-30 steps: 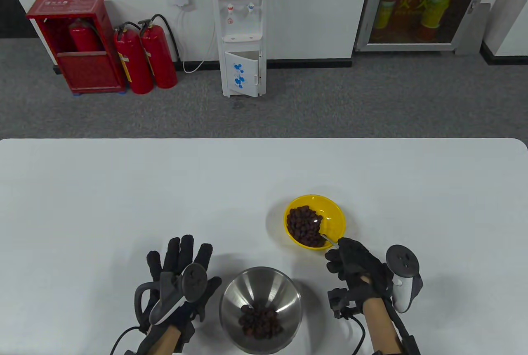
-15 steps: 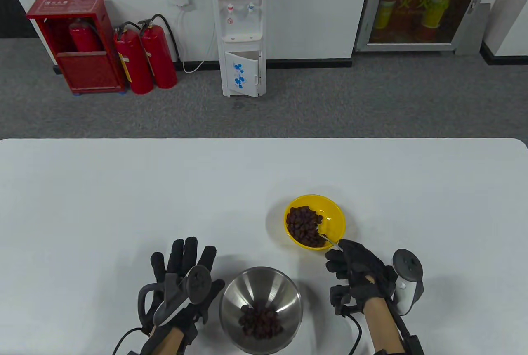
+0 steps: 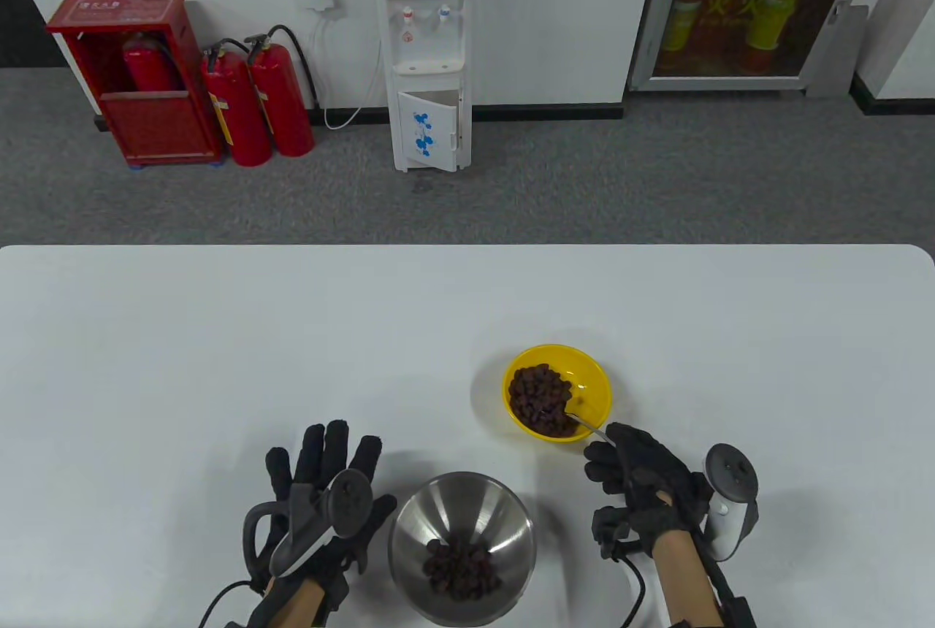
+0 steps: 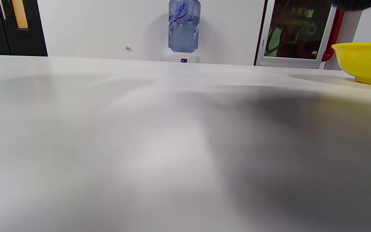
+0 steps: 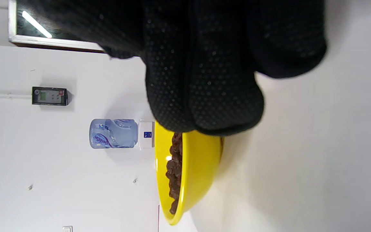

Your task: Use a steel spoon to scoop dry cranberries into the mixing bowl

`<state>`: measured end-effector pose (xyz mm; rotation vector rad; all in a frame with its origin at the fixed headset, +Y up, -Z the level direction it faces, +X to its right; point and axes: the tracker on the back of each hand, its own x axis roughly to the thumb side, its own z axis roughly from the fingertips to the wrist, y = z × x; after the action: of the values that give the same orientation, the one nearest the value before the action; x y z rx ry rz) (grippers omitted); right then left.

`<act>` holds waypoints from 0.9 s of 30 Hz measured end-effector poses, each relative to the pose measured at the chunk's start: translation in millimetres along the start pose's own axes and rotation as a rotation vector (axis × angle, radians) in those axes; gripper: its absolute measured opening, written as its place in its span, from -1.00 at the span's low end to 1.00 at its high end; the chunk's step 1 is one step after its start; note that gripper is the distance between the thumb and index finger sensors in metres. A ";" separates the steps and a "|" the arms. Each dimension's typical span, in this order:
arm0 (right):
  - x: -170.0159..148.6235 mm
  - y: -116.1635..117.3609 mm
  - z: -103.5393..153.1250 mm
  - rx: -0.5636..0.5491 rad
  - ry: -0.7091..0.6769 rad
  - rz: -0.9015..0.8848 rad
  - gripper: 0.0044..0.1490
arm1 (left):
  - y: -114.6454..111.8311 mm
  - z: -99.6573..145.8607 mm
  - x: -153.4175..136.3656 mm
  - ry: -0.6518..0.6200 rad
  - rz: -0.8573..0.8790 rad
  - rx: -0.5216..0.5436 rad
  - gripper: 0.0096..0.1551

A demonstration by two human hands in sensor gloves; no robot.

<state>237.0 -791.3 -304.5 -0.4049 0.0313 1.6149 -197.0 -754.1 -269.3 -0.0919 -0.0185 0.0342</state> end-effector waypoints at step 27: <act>19.8 -22.5 16.0 -0.043 -0.164 0.107 -0.43 | 0.4 -0.2 -1.3 0.003 0.007 -0.010 -0.05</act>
<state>254.4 -766.0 -290.0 -0.3072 -0.1077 1.7527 -198.4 -753.8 -269.6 -0.1018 -0.0158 0.0409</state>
